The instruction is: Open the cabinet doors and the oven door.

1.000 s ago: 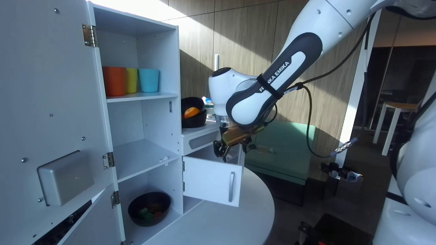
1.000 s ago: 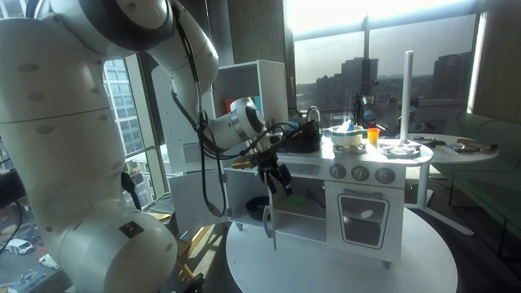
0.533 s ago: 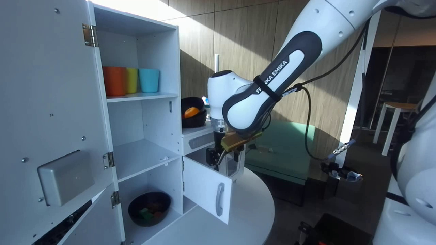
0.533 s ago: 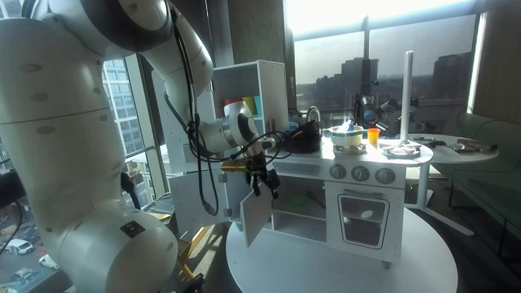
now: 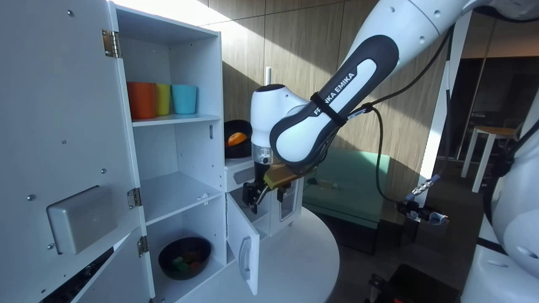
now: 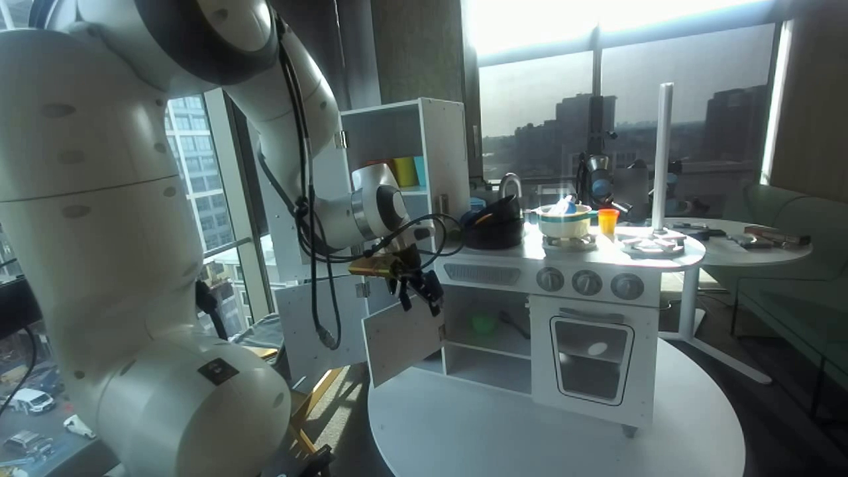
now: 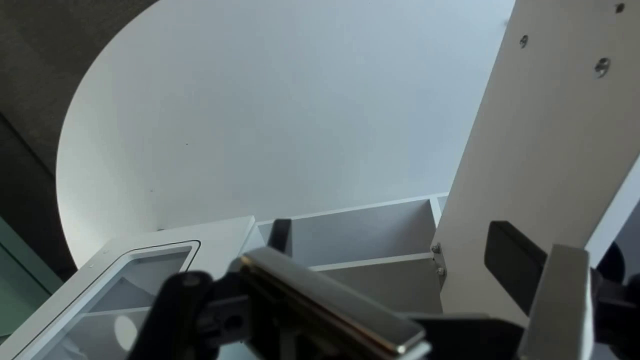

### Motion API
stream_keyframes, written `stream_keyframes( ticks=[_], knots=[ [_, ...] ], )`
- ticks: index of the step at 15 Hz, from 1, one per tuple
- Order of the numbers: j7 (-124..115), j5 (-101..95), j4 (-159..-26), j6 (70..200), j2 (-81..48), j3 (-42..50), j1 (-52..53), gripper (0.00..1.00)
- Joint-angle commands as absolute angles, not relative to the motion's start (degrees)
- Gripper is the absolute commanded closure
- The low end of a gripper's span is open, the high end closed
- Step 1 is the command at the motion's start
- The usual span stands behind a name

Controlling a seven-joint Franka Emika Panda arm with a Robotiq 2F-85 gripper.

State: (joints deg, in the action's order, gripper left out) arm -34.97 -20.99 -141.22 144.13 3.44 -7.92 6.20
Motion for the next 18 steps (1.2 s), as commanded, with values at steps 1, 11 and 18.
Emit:
stream_keyframes(
  ticks=[1,11,18],
  knots=[
    [-39.0,-23.2,-140.4,144.0,3.8,-6.4,3.5,0.00],
    [-60.7,-47.2,-138.2,154.0,-1.3,1.0,-3.9,0.00],
    [-83.4,-65.9,-130.2,160.5,-8.6,6.4,-4.2,0.00]
  ],
)
